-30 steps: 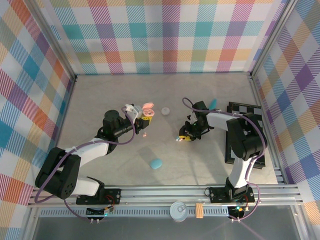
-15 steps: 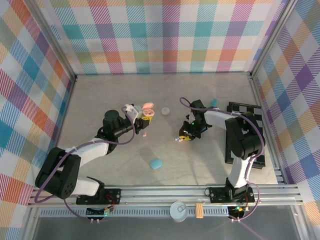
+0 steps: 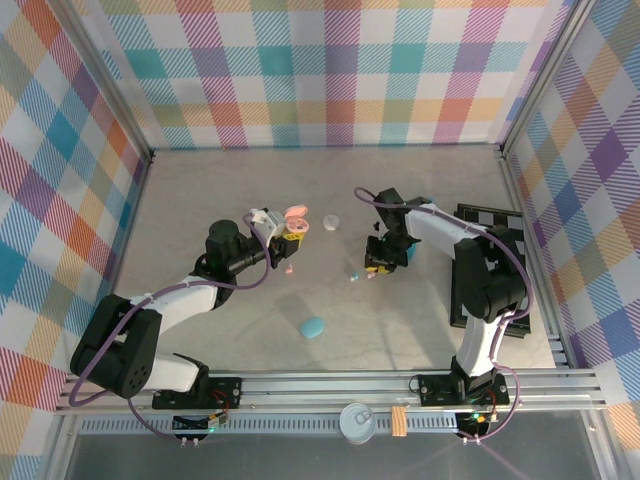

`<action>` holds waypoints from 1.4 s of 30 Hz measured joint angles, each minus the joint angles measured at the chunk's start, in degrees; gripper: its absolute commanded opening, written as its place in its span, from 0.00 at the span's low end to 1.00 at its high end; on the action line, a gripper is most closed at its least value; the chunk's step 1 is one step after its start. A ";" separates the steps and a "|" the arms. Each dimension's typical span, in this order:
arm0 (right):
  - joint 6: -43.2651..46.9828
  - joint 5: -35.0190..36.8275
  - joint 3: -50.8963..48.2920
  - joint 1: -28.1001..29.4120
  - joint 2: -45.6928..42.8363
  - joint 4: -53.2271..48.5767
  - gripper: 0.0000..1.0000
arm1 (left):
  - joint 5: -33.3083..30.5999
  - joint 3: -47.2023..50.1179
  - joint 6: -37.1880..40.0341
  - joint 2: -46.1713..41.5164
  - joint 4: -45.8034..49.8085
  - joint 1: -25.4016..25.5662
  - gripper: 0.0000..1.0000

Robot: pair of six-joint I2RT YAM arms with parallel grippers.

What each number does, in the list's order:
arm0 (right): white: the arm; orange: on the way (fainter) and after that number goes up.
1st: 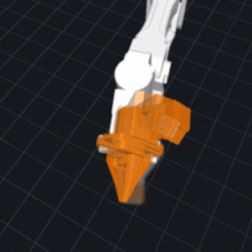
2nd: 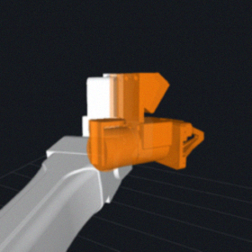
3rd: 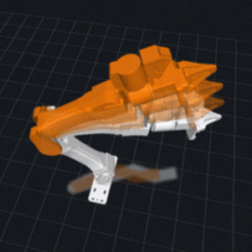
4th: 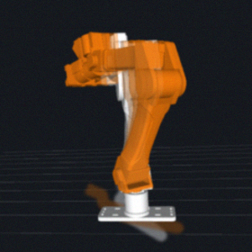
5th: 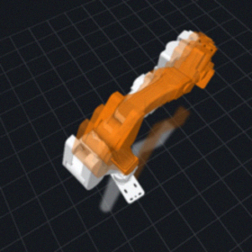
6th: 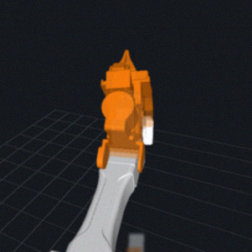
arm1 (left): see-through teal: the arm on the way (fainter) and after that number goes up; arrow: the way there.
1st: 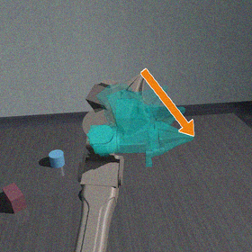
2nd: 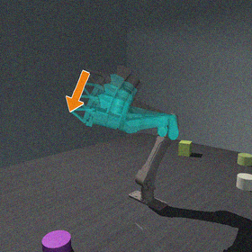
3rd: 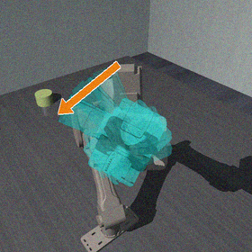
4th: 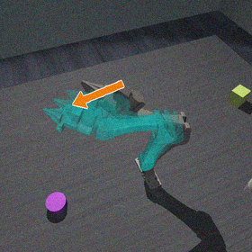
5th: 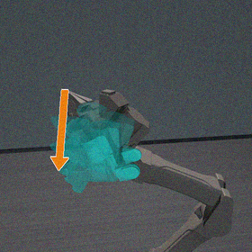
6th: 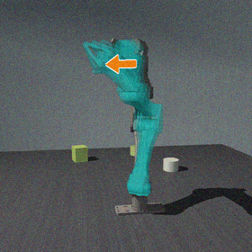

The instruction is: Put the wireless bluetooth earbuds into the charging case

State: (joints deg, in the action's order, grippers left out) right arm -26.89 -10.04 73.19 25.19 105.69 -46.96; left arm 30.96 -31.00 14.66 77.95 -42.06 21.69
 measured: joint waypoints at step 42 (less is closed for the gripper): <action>2.36 6.23 8.44 1.53 0.85 -9.68 0.21 | -0.63 -3.10 1.77 6.43 1.60 6.19 0.27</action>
State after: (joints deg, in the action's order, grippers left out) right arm -24.53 -3.81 81.62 26.72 106.54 -56.64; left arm 30.33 -34.11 16.43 84.38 -40.47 27.88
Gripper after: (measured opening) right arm 0.216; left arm 0.351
